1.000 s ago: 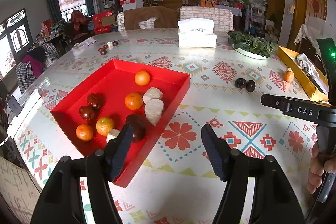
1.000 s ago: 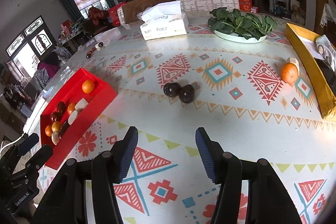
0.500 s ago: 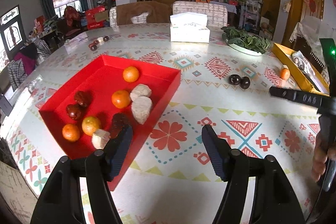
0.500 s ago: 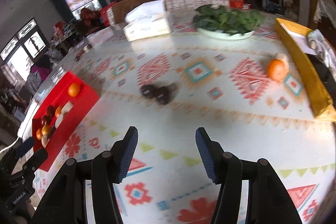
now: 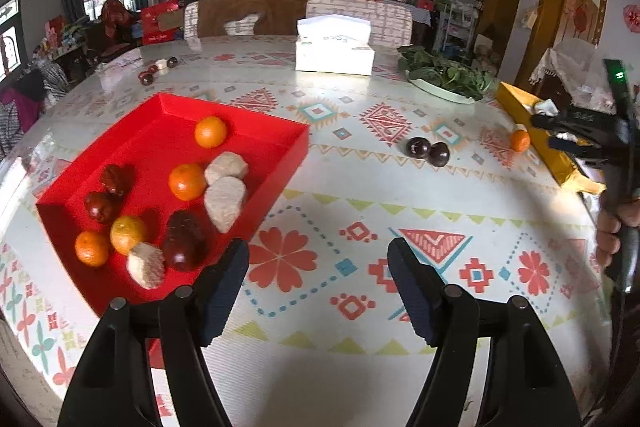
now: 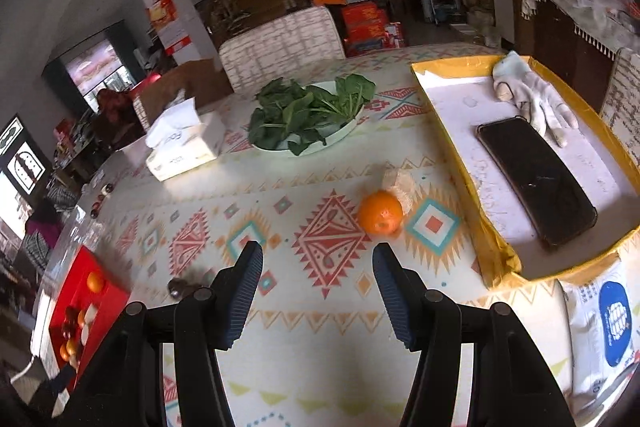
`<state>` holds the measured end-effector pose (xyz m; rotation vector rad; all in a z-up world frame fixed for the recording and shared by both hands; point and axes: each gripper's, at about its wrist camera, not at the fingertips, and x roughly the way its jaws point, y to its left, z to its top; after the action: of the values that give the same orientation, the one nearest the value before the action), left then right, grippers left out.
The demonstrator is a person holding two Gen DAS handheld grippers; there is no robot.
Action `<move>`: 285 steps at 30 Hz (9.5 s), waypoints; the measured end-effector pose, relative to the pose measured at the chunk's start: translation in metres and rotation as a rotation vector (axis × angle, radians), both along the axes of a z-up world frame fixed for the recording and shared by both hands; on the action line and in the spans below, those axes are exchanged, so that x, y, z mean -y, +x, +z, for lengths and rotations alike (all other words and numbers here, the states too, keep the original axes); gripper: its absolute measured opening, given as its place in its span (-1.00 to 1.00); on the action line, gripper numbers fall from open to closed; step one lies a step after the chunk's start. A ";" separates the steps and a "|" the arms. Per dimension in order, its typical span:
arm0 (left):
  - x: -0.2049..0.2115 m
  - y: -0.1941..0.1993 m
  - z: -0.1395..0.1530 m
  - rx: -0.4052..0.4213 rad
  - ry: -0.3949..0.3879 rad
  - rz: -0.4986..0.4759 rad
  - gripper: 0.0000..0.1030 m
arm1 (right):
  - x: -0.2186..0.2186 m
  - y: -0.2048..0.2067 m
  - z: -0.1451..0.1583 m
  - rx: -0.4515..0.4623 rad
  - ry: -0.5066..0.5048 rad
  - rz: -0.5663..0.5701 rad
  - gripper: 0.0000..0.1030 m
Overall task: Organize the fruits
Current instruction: 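Move both tools back toward the dates and tangerine on the tablecloth, then grasp a tangerine with the right tool, then grasp a dark red date with the left tool while the right tool holds the tangerine, then carry the date and tangerine over the red tray and open both tools, then move both tools back toward the last date and yam piece, then grasp the last dark red date with the left tool while the right tool grasps a yam piece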
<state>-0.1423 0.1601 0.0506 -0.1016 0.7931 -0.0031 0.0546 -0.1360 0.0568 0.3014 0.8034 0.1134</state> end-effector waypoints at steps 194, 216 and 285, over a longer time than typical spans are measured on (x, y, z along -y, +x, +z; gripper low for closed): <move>-0.196 0.031 -0.028 0.031 -0.355 0.232 -0.58 | -0.356 0.009 -0.009 -0.177 0.045 0.756 -0.24; -0.211 0.009 -0.014 0.103 -0.388 0.310 0.15 | -0.388 0.018 -0.021 -0.165 -0.009 0.752 -0.19; 0.112 0.148 -0.031 -0.096 -0.089 -0.275 0.21 | 0.001 -0.012 -0.027 -0.044 0.003 0.147 -0.31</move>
<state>0.0057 0.0477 0.0201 -0.0765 0.8980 -0.2956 0.0426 -0.1374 0.0299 0.2487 0.8689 0.2464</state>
